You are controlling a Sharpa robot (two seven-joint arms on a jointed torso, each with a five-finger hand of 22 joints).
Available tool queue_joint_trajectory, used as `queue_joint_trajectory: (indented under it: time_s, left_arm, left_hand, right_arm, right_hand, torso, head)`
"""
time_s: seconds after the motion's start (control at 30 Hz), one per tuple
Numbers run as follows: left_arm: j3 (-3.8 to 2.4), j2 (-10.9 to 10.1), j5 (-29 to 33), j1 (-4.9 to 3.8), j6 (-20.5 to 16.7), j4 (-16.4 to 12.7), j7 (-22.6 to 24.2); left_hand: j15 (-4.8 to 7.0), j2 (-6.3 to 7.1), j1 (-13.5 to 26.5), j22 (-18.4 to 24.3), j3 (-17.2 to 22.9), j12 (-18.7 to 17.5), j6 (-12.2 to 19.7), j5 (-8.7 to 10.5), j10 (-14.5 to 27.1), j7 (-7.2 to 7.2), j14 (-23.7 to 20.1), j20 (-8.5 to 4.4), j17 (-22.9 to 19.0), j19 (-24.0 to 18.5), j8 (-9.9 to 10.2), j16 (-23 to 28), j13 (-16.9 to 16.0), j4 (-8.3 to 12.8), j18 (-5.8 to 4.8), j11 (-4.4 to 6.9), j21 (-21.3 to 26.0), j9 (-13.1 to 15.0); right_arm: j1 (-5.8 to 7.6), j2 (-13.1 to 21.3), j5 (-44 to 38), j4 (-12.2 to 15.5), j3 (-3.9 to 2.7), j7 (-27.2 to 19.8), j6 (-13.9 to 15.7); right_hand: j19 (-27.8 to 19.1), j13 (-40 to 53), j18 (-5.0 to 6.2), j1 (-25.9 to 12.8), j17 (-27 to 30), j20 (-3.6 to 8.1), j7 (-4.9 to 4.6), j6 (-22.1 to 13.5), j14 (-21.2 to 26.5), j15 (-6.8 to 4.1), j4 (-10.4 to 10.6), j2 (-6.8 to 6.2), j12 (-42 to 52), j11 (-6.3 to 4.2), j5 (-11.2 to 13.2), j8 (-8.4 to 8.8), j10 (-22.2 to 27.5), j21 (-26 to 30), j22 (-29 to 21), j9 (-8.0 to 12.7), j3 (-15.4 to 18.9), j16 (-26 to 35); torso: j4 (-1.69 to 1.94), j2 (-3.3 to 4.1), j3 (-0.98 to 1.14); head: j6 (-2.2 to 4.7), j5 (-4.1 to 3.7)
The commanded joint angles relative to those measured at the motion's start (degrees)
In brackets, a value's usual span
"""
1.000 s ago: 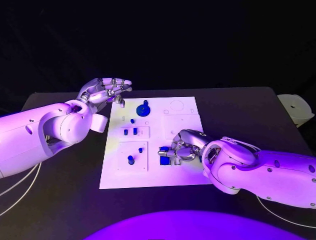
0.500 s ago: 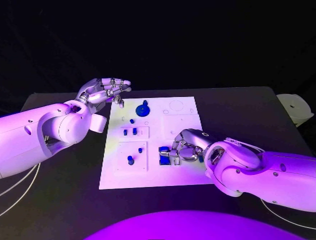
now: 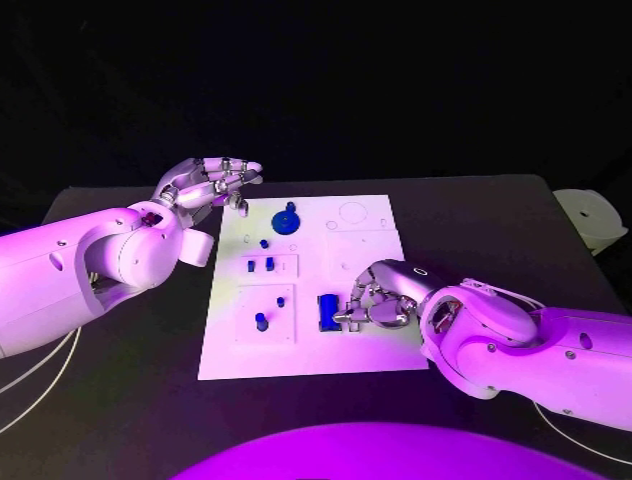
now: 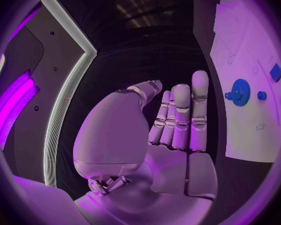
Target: Assemble the parts on the task board
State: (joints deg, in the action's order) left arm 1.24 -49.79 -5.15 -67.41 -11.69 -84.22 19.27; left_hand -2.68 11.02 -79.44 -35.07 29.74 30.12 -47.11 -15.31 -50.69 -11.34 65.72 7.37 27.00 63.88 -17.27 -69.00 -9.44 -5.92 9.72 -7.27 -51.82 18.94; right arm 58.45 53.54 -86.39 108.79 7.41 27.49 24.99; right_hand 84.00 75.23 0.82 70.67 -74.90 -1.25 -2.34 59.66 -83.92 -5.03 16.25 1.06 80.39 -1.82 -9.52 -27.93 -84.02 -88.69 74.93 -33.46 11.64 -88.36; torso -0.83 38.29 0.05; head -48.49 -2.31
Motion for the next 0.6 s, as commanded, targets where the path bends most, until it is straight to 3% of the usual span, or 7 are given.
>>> queue_joint_trajectory:
  time_s: [0.03,0.23,0.33,0.47,0.6]
  left_arm:
    - [-0.02,0.1,0.1,0.06,0.8,-0.1,0.3]
    - [0.0,0.2,0.1,0.09,0.7,0.0,0.5]
    - [0.0,0.3,0.1,0.1,0.8,-0.1,0.5]
    - [0.01,0.3,0.1,0.11,0.7,-0.1,0.6]
    - [0.01,0.3,0.1,0.12,0.8,-0.1,0.6]
  left_hand:
    - [0.09,-0.09,0.5,0.1,0.3,0.4,0.3,-0.31,0.4,0.02,-0.3,0.0,0.0,-0.6,-0.4,0.0,-0.1,-0.1,0.86,-0.08,0.2,0.1]
    - [0.08,-0.13,0.5,0.1,0.3,0.4,0.3,-0.31,0.5,0.02,-0.3,0.01,-0.1,-0.6,-0.4,0.0,-0.1,-0.1,0.87,-0.08,0.2,0.1]
    - [0.08,-0.13,0.5,0.1,0.3,0.4,0.3,-0.31,0.5,0.02,-0.3,0.01,-0.1,-0.6,-0.4,0.0,-0.1,-0.1,0.87,-0.08,0.2,0.1]
    - [0.08,-0.13,0.5,0.1,0.3,0.4,0.3,-0.31,0.5,0.02,-0.3,0.01,-0.1,-0.6,-0.4,0.0,-0.1,-0.1,0.87,-0.08,0.2,0.1]
    - [0.08,-0.13,0.5,0.1,0.3,0.4,0.3,-0.31,0.5,0.02,-0.3,0.01,-0.1,-0.6,-0.4,0.0,-0.1,-0.1,0.87,-0.08,0.2,0.1]
  right_arm:
    - [0.3,1.6,-0.5,0.6,-0.1,-1.5,1.5]
    - [2.23,6.8,1.1,1.7,-0.18,-2.8,2.3]
    - [2.58,8.7,0.9,1.7,-0.17,-2.8,1.9]
    - [2.46,10.6,-0.4,1.6,-0.08,-2.5,1.4]
    - [1.7,11.6,-1.9,1.5,0.0,-1.6,0.6]
  right_hand:
    - [5.6,8.2,-0.48,1.0,-10.7,0.43,0.11,-0.4,-5.2,-0.34,0.1,0.39,-0.4,-0.05,0.0,0.26,-1.9,0.4,14.6,0.1,0.2,0.0]
    - [5.3,7.1,-0.27,4.9,-10.0,0.16,-0.36,-1.4,-5.1,-0.01,-0.1,0.88,-2.3,0.34,-1.0,1.38,-1.1,1.5,14.3,0.6,0.0,0.3]
    - [5.2,6.4,-0.23,6.1,-9.8,0.04,-0.54,-1.7,-5.0,0.12,0.0,0.97,-3.5,0.49,-1.2,1.9,-0.6,1.7,14.3,0.8,0.0,0.4]
    - [5.2,5.6,-0.19,7.2,-9.7,-0.14,-0.93,-2.3,-5.0,0.35,0.1,0.85,-4.9,0.79,-1.3,2.82,0.0,2.0,14.2,1.3,0.2,0.5]
    - [5.1,5.0,-0.13,7.5,-9.6,-0.23,-1.11,-2.6,-5.0,0.47,0.2,0.77,-5.9,0.95,-1.3,3.19,0.4,2.2,14.1,1.4,0.4,0.5]
  torso:
    - [0.02,-0.09,0.0]
    - [-0.15,-0.09,-0.04]
    - [-0.09,-0.02,0.02]
    - [-0.18,0.02,0.12]
    - [-0.15,-0.01,0.05]
  head:
    - [0.01,-0.14]
    - [0.38,-1.0]
    - [0.56,-1.3]
    - [0.51,-1.48]
    - [0.61,-1.76]
